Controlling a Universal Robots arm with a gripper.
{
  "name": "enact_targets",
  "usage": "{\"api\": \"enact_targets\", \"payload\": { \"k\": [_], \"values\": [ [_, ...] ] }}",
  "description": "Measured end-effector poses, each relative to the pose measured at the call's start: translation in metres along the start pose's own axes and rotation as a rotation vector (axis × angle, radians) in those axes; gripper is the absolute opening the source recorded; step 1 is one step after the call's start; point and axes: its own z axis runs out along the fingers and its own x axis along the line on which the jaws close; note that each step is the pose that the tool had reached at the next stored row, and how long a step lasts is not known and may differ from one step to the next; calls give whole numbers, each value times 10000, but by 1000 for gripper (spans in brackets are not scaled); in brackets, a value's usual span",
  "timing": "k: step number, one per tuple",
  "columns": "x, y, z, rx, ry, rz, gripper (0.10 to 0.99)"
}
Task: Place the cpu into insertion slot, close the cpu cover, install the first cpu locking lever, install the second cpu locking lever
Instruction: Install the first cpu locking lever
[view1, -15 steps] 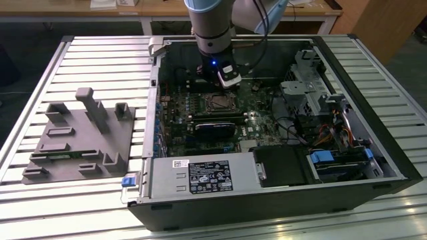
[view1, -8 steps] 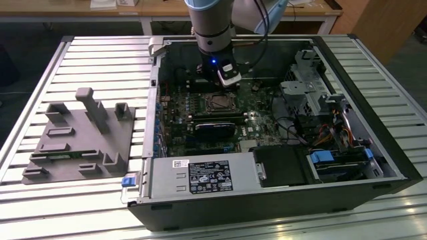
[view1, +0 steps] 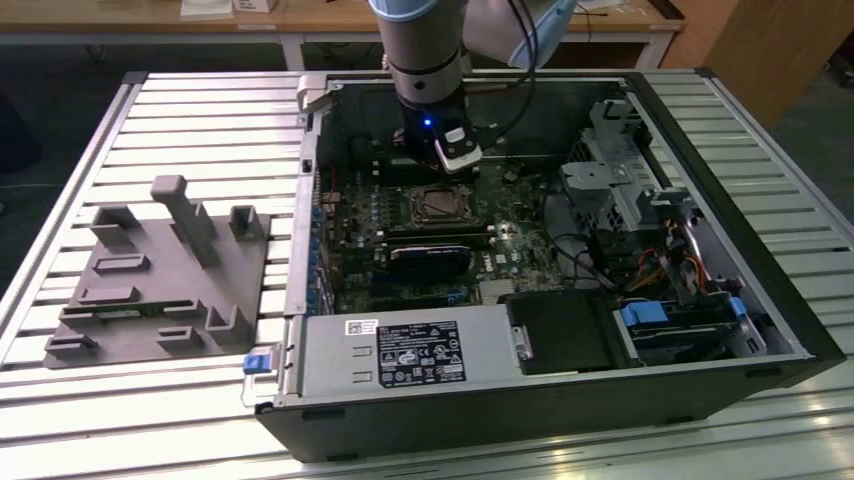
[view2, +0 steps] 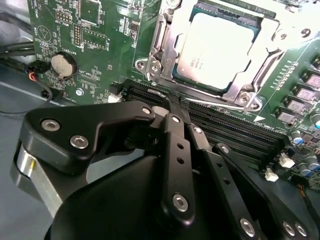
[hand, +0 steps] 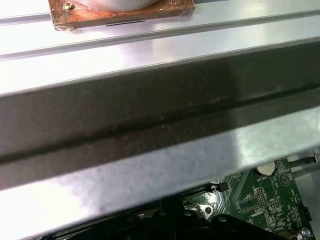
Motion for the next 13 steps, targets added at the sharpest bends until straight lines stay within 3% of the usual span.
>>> {"api": "enact_targets", "payload": {
  "k": [13],
  "values": [
    [-4, -55, 41, 59, -31, 41, 106]
  ]
}}
